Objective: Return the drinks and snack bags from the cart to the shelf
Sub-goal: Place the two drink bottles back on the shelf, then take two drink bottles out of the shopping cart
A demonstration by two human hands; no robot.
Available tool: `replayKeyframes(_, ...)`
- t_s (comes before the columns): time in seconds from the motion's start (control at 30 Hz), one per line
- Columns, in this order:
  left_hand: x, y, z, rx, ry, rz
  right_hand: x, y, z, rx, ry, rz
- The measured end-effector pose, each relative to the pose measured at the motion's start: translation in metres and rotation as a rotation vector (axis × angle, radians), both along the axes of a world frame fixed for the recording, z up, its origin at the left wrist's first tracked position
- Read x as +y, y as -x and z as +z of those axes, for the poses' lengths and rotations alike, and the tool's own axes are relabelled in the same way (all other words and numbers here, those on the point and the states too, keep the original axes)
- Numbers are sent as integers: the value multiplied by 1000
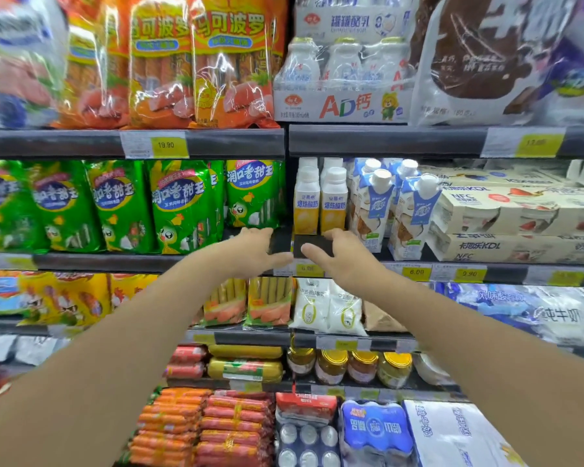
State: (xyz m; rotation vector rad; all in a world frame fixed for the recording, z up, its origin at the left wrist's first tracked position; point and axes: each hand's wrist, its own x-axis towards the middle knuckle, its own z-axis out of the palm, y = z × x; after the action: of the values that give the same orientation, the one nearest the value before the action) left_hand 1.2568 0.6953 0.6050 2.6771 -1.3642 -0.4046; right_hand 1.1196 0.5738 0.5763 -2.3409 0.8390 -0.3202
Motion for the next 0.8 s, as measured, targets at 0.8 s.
replayKeyframes(0.8,-225,503,-48,-342,-79,-831,-107,597,-31,562,294,-574)
